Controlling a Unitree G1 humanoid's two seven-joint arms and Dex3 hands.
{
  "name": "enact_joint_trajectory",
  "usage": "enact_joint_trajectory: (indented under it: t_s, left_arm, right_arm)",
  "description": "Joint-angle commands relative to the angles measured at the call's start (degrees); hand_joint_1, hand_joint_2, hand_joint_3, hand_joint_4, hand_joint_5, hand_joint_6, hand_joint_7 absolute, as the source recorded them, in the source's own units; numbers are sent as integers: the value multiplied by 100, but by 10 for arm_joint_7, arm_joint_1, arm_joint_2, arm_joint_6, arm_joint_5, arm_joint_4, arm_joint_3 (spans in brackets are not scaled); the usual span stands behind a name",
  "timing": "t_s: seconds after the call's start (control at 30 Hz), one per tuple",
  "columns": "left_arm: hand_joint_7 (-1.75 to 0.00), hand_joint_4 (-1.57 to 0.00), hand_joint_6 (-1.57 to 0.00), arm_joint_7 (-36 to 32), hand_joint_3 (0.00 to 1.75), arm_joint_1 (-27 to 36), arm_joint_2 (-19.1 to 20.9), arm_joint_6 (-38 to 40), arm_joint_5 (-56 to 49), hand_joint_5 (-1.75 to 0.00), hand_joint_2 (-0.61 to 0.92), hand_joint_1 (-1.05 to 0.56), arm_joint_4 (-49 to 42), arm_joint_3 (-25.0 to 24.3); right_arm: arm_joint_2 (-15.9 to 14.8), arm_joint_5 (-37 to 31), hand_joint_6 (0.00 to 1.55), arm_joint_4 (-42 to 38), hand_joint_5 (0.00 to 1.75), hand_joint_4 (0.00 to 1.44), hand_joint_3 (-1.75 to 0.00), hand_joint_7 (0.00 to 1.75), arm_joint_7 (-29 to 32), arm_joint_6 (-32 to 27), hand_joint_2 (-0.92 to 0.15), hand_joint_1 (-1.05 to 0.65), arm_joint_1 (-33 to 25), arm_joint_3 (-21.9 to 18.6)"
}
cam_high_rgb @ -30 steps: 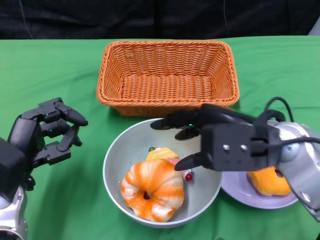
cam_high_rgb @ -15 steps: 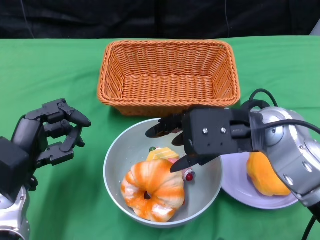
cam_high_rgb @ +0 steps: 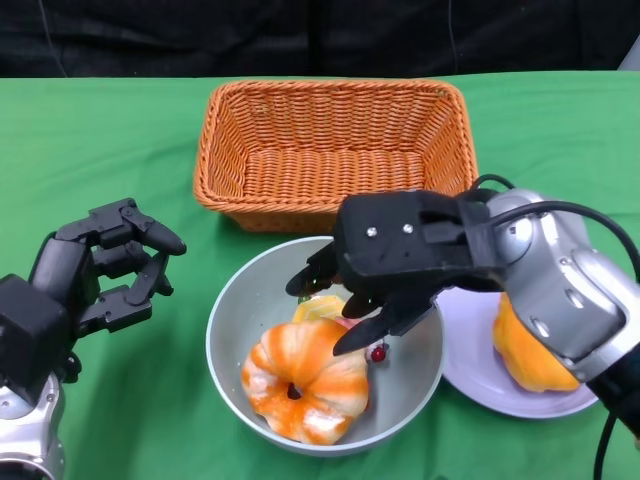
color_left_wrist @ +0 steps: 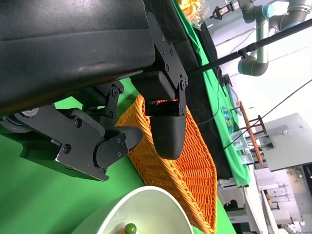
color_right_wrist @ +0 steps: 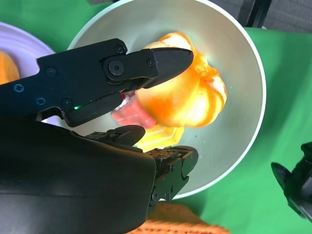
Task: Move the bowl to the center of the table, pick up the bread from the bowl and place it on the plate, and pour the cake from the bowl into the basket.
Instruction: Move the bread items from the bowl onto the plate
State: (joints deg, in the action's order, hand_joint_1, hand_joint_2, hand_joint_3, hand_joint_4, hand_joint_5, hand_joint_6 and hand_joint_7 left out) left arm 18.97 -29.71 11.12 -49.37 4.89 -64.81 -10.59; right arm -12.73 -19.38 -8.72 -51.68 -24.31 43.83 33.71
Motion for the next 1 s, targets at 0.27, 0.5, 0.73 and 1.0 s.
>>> enact_joint_trajectory:
  t_s: [0.27,0.5,0.73,1.0]
  left_arm:
    - [-114,-75,-81,-20,86,1,5,-7,-7,-155,71,1,5,0]
    - [-116,-75,-81,-17,88,2,5,-13,-3,-157,70,1,6,1]
    - [-116,-75,-81,-15,89,2,5,-13,0,-157,70,2,6,1]
    - [-118,-75,-80,-13,90,1,5,-15,1,-159,70,2,6,0]
  right_arm:
    - [20,-26,16,-26,0,32,-23,0,22,-3,-92,-87,1,23]
    - [25,-52,18,-40,0,25,-25,1,43,22,-92,-90,-1,47]
    - [27,-75,19,-43,1,26,-26,1,42,22,-92,-93,1,65]
    - [30,-127,21,-42,3,30,-27,2,42,17,-92,-94,2,104]
